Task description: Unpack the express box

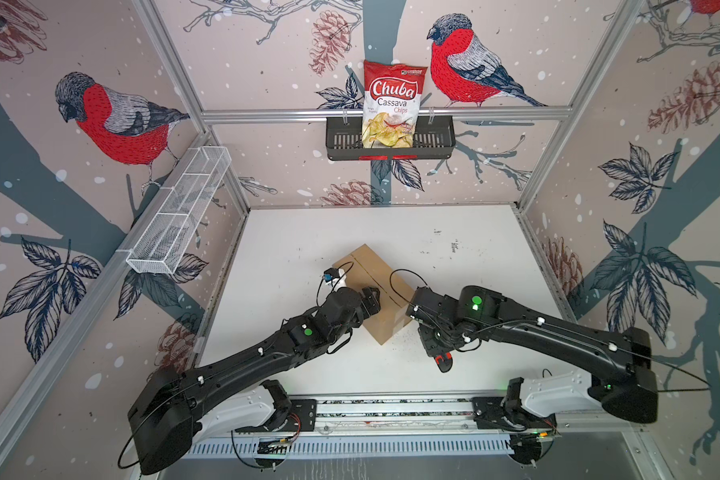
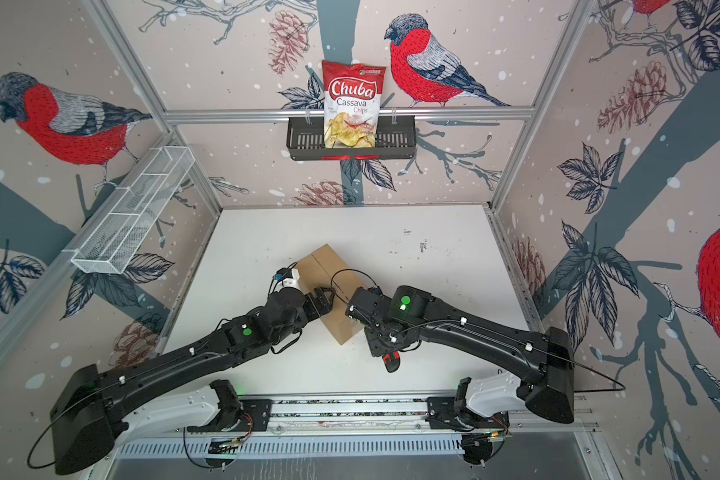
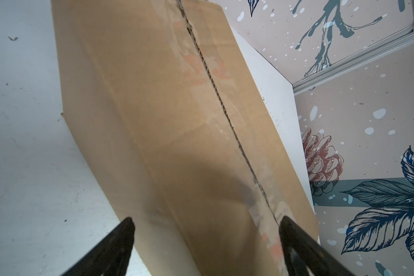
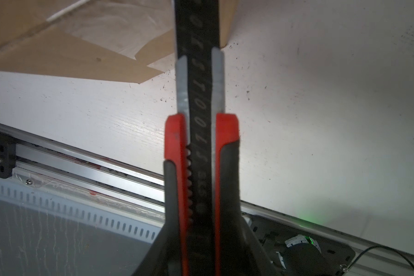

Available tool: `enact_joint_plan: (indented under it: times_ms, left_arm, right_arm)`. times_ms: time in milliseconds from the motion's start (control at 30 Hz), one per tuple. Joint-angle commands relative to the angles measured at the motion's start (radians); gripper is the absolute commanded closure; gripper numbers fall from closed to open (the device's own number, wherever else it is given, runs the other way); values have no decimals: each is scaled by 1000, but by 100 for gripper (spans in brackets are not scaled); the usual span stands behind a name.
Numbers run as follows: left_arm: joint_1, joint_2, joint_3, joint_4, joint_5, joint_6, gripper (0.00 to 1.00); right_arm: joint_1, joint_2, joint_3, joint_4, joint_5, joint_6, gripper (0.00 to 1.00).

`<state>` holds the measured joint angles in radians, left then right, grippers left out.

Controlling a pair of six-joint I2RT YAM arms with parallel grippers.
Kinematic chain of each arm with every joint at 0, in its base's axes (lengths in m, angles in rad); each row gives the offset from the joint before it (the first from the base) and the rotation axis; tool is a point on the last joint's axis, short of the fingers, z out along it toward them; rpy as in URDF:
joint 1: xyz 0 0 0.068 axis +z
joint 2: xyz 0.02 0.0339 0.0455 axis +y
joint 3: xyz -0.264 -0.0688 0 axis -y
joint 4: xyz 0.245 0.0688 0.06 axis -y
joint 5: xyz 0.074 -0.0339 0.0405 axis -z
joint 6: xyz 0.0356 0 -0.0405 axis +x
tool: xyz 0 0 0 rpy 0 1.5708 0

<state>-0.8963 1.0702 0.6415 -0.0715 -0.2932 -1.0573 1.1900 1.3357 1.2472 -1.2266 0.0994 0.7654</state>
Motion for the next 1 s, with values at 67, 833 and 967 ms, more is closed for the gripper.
enact_joint_plan:
  times_ms: [67,833,967]
  left_arm:
    - [-3,3,1,47,-5,5,6]
    - [-6,28,21,59,1,10,6]
    - [-6,30,21,60,2,10,6]
  right_arm:
    - [2,4,7,4,8,14,96]
    - [2,12,-3,33,14,-21,96]
    - [2,17,-2,39,14,-27,96]
